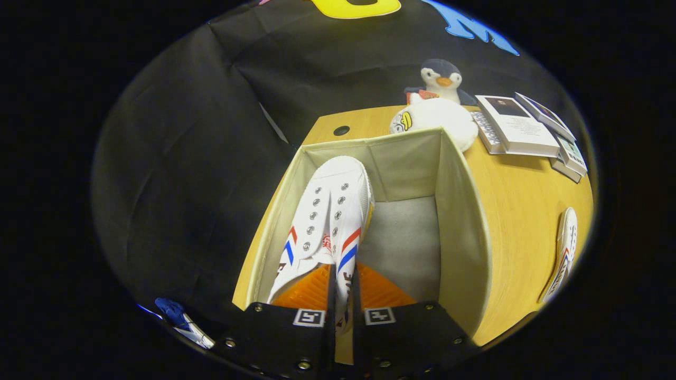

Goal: Open the storage box then place both shoes into the box .Put the left shoe in first, then the right shoe, with the right side of both shoes facing outward in a uniform manner.

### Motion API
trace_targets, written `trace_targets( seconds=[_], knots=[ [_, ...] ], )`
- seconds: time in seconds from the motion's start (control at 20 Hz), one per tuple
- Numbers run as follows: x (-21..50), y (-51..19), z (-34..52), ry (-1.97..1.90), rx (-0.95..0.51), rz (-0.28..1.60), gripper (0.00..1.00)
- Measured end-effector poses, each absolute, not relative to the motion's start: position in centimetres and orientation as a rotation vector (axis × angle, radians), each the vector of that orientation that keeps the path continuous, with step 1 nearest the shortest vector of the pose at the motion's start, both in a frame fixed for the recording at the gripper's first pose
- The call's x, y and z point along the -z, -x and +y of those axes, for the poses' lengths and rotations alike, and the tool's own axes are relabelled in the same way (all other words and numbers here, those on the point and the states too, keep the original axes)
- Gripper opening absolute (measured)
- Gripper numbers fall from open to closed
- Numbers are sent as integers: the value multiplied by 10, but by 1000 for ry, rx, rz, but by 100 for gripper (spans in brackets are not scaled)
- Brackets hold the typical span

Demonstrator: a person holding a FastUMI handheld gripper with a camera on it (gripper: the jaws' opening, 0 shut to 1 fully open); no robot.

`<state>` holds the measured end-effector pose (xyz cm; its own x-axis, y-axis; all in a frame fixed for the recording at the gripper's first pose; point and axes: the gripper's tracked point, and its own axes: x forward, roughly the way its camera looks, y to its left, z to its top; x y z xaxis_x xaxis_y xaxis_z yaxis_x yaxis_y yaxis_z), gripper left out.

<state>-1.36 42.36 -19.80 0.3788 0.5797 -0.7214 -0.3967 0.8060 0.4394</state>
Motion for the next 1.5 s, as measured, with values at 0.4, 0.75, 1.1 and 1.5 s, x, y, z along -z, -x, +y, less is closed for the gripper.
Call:
trace_targets(
  seconds=[0.4, 0.75, 1.1, 1.5],
  knots=[
    [124, -10, 390, -130, -705, 735, 99],
    [104, -41, 291, -117, -599, 635, 99],
    [120, -72, 186, -129, -431, 631, 99],
    [169, -81, 65, 14, -264, 673, 99]
  ],
)
